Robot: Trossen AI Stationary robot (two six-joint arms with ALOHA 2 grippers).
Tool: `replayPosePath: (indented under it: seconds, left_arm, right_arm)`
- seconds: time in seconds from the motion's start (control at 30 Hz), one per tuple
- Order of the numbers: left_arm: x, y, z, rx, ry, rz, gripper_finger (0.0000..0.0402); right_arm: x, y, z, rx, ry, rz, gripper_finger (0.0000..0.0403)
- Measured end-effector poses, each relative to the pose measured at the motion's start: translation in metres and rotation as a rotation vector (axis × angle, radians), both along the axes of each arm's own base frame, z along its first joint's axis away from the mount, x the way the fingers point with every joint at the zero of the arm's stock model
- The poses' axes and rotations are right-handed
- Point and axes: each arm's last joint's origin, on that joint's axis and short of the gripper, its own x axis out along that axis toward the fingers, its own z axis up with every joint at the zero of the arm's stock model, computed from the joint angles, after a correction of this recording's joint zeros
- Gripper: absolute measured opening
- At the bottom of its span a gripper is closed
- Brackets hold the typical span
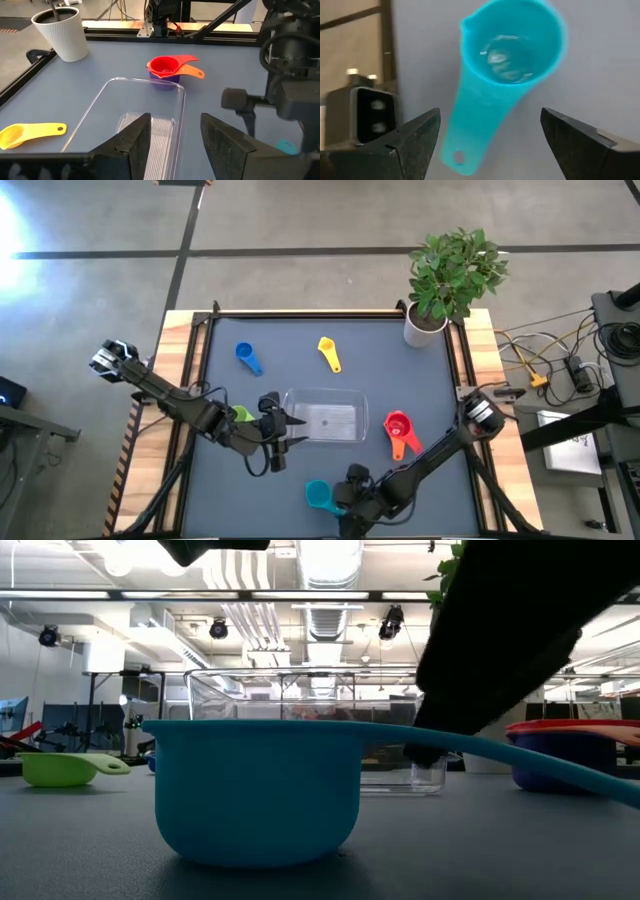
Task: Nest measuring cups in basket
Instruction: Stack the light blue measuring cup on top of the red measuring cup
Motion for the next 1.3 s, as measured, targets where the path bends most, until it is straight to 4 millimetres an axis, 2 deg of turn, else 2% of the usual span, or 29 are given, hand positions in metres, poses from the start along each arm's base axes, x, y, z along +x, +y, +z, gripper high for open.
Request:
replayPosePath:
  seconds: [0.13,0.4,0.57,0.67,0.97,1.1,1.3]
  left_arm:
    - [0.0,0.0,0.0,0.003,0.0,-0.003,0.0155]
    - [0.0,0.0,0.0,0.005,0.002,-0.004,0.0155]
    - [0.0,0.0,0.0,0.006,0.003,-0.005,0.0155]
    - [0.0,0.0,0.0,0.006,0.003,-0.005,0.0155]
    - [0.0,0.0,0.0,0.006,0.002,-0.004,0.0155]
    - [0.0,0.0,0.0,0.006,0.001,-0.003,0.0155]
    - [0.0,0.0,0.0,0.006,-0.001,0.0,0.0155]
  right_arm:
    - [0.005,-0.001,-0.001,0.067,-0.014,0.03,0.0329]
    - [0.009,-0.023,-0.016,0.057,0.03,-0.047,0.0327]
    - [0.01,-0.027,-0.018,0.046,0.034,-0.045,0.0322]
    - [0.011,-0.027,-0.018,0.055,0.04,-0.026,0.0293]
    - [0.01,-0.027,-0.018,0.057,0.051,0.017,0.0129]
    - [0.008,-0.028,-0.013,0.047,0.056,0.029,0.0123]
    - [-0.003,-0.032,0.012,0.011,0.043,0.007,0.0123]
